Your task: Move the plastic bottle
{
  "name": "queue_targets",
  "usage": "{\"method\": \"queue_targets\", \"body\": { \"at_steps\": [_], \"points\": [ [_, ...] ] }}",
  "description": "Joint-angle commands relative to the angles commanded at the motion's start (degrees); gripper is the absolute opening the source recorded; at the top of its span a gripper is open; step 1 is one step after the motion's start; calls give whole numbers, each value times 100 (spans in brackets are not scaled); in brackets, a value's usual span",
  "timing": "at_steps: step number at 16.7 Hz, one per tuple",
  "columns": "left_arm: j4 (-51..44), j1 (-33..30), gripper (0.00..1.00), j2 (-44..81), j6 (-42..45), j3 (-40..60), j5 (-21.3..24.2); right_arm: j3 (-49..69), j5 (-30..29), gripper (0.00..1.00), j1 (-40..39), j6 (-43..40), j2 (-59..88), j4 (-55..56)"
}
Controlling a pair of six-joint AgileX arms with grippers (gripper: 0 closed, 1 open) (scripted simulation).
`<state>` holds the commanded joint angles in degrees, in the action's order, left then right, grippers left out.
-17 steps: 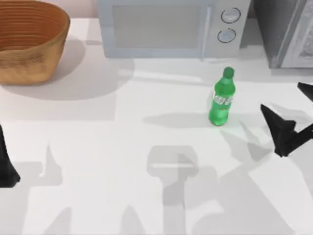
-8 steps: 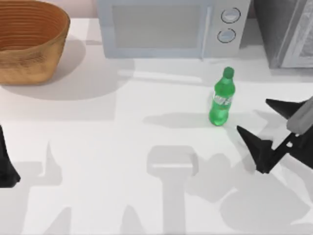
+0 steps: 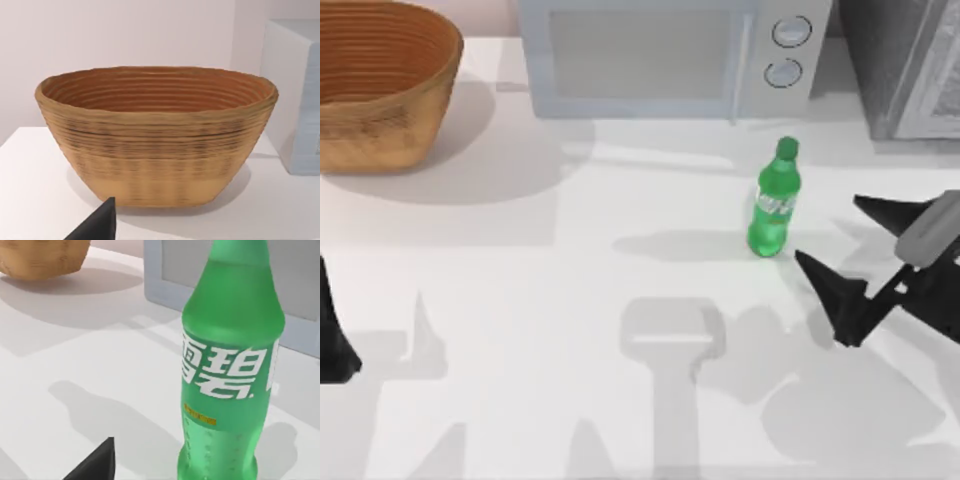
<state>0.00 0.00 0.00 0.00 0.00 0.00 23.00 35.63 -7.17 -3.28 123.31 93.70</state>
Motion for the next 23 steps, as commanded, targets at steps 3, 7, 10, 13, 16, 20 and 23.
{"method": "queue_targets", "body": {
  "at_steps": [3,7,10,13,16,20,23],
  "points": [
    [0,0,100,0,0,0,0,599,-302,100,-317,40,219,-354],
    [0,0,100,0,0,0,0,1517,-778,100,-786,99,540,-918],
    [0,0,100,0,0,0,0,1832,-956,100,-964,119,646,-1128],
    [0,0,100,0,0,0,0,1833,-957,100,-964,119,647,-1129],
    [0,0,100,0,0,0,0,1833,-957,77,-964,119,647,-1129],
    [0,0,100,0,0,0,0,1833,-957,47,-964,119,647,-1129],
    [0,0,100,0,0,0,0,1833,-957,25,-964,119,647,-1129]
  ]
}}
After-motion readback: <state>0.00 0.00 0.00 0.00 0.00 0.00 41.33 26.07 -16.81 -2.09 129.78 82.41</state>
